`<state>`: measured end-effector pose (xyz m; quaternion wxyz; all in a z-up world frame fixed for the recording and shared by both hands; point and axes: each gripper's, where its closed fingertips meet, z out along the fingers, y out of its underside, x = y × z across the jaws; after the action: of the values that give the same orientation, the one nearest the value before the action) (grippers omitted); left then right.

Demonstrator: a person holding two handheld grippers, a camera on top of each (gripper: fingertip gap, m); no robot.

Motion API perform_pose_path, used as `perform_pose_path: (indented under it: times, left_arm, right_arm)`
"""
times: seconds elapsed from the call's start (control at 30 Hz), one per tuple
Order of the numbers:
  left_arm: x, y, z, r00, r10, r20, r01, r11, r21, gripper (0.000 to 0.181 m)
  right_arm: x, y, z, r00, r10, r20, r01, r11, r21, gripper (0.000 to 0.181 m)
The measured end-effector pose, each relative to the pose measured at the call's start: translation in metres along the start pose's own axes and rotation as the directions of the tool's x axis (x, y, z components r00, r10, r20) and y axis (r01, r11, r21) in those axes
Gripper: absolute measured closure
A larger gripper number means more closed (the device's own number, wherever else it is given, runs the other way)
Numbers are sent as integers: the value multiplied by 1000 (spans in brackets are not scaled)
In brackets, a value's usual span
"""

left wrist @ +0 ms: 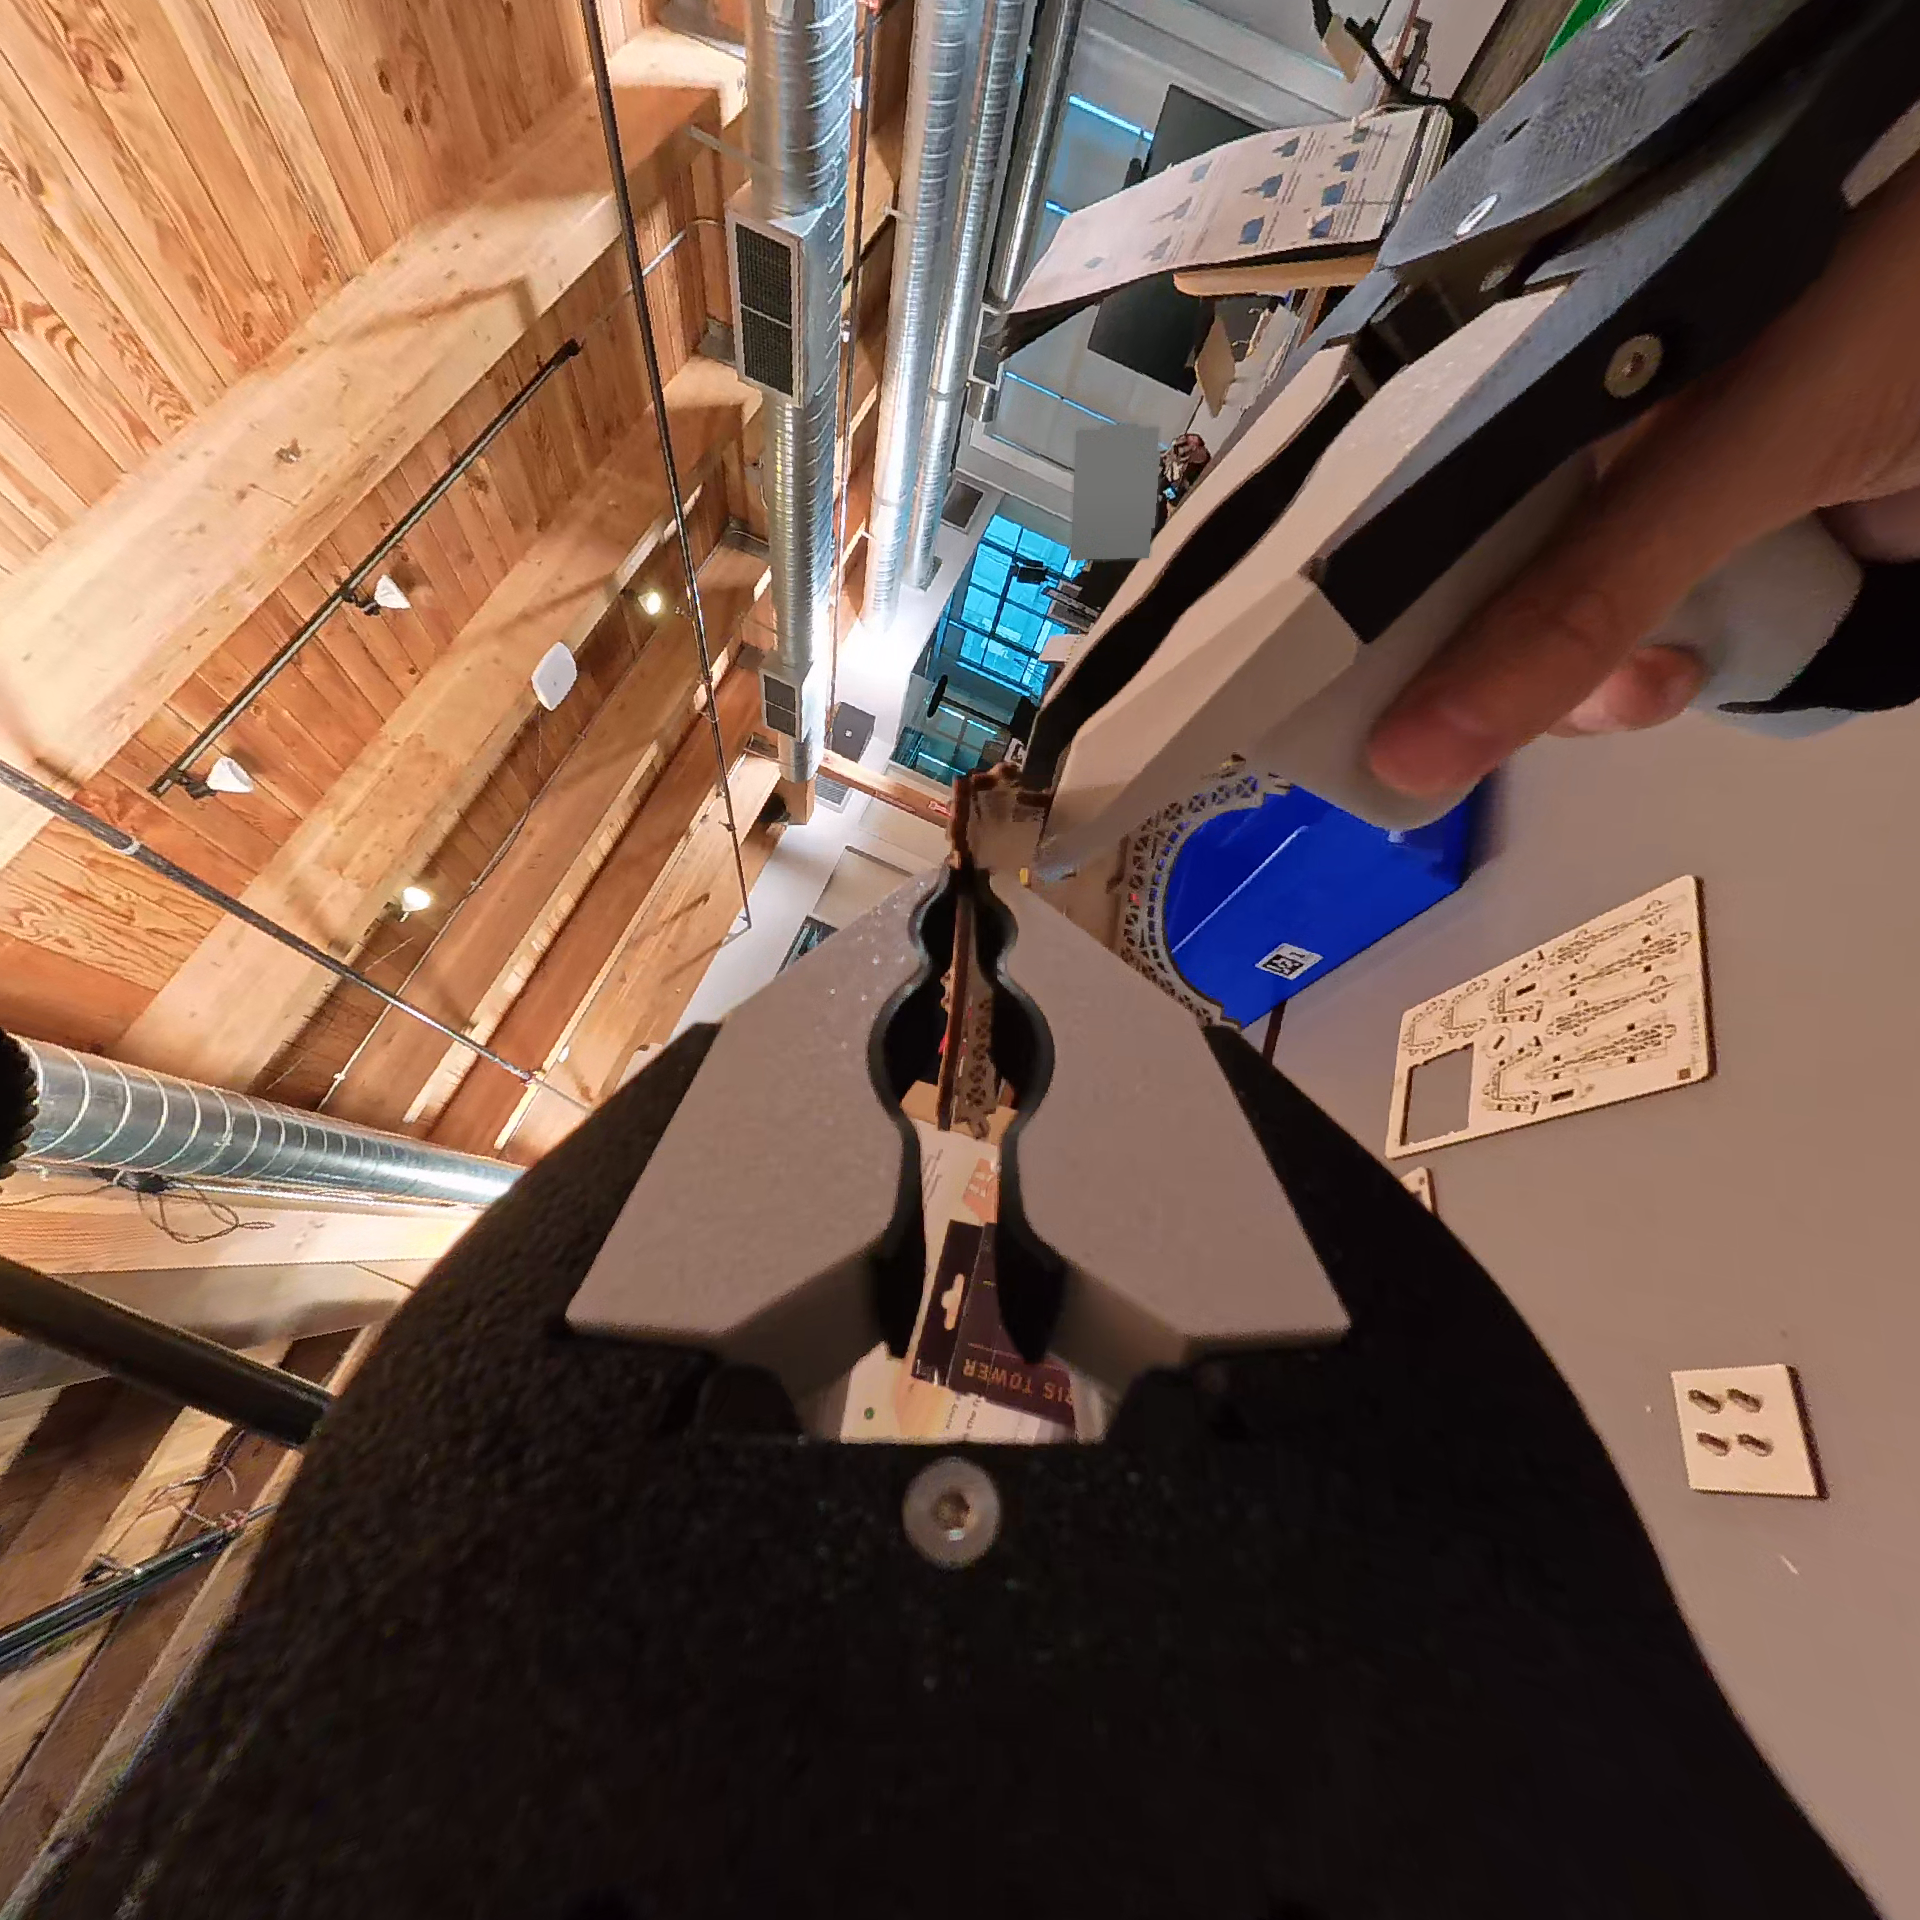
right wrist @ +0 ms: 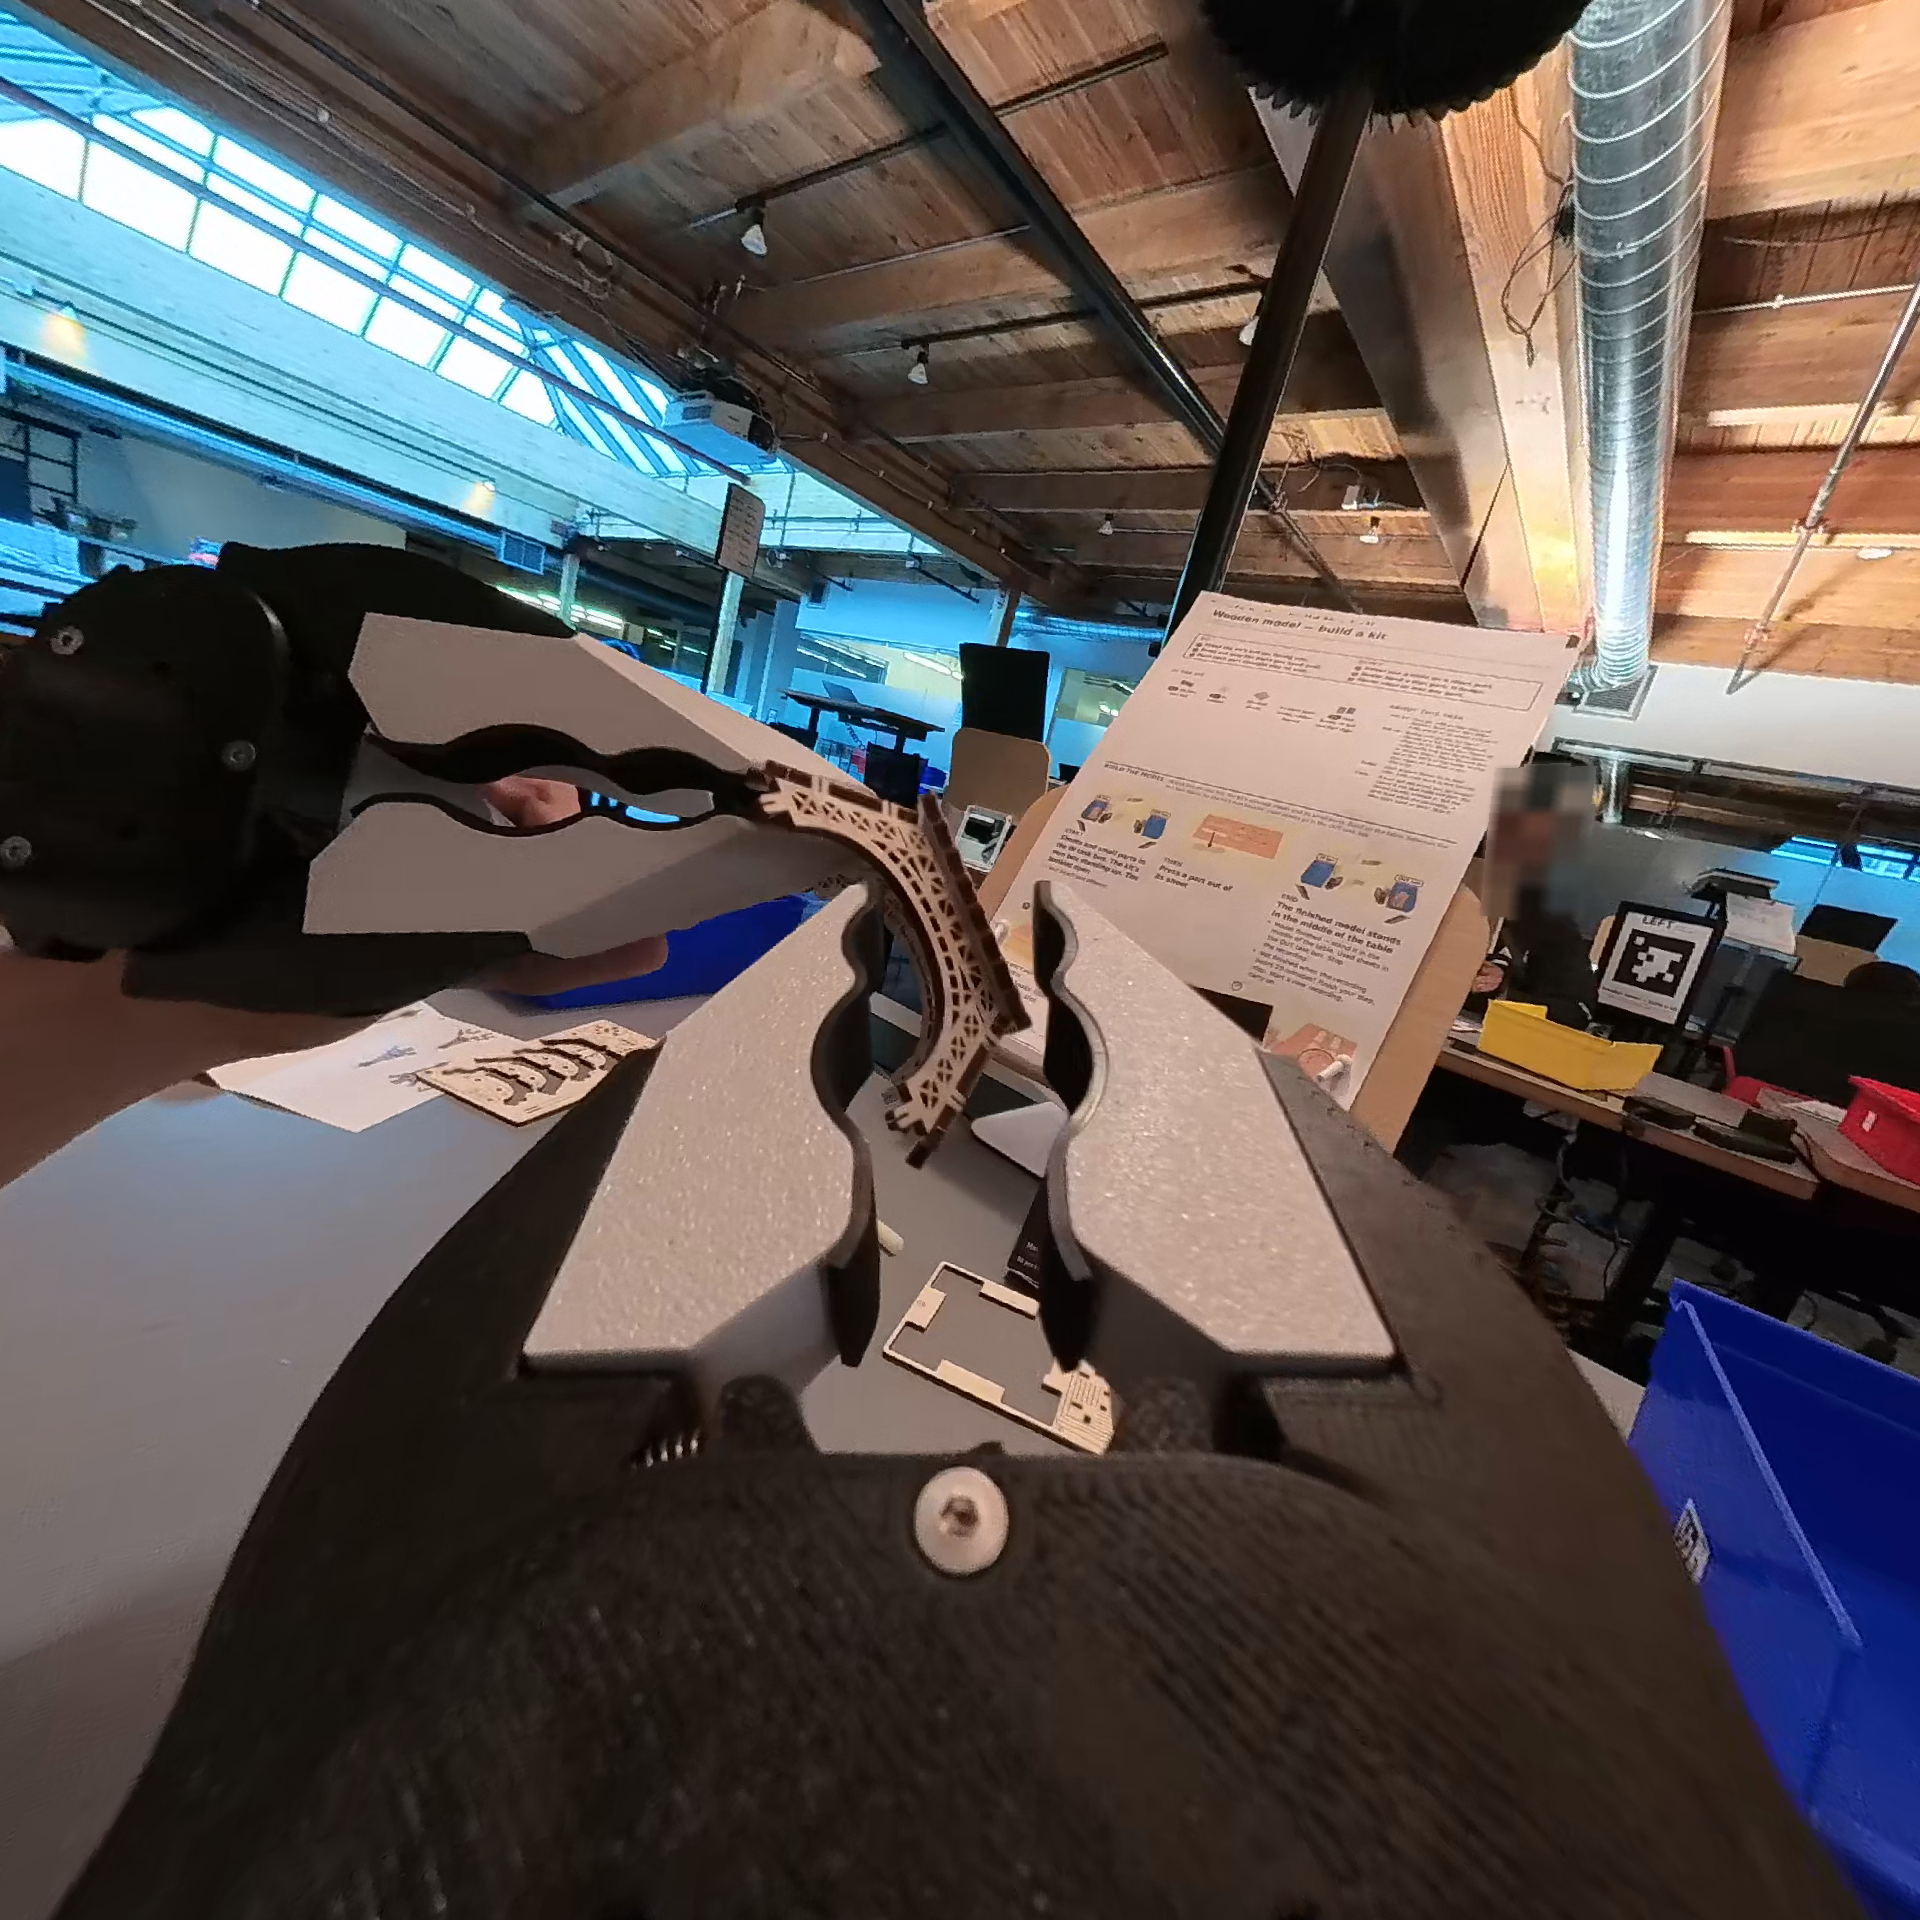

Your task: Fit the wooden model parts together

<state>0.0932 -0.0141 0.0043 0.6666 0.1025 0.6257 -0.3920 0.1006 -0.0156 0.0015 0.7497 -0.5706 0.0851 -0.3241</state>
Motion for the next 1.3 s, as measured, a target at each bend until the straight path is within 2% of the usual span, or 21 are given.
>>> perform_pose_path:
  times: [0.17, 0.33, 0.57, 0.73, 0.87, 1.1, 1.23, 1.3]
  left_arm:
    - [5, 4, 2, 992, 128, -18, -129, 990, -56, 181]
    - [10, 7, 5, 955, 294, -52, -298, 946, -130, 181]
    - [15, 16, 6, 913, 399, -89, -409, 894, -186, 181]
    - [19, 17, 6, 909, 406, -96, -417, 891, -179, 181]
    - [21, 19, 4, 906, 411, -102, -423, 889, -173, 181]
    - [31, 37, 0, 920, 373, -122, -391, 902, -183, 181]
    - [40, 55, -5, 941, 304, -148, -331, 919, -214, 164]
    - [44, 61, -10, 962, 221, -161, -254, 941, -226, 158]
  right_arm:
    - [2, 6, 0, 1000, 7, 3, -6, 1000, -21, 155]
    - [4, 15, 0, 1000, 28, 13, -27, 998, -48, 151]
    - [7, 26, 0, 1000, 13, 11, -12, 997, -79, 151]
    - [6, 36, 2, 999, -32, 26, 35, 995, -98, 156]
    - [1, 38, 2, 993, -103, 48, 106, 992, -70, 168]
    - [0, 55, 7, 944, -330, 18, 330, 938, -102, 171]
    - [1, 66, 10, 886, -463, -20, 457, 880, -128, 174]
    - [4, 72, 10, 863, -503, -37, 493, 857, -148, 174]
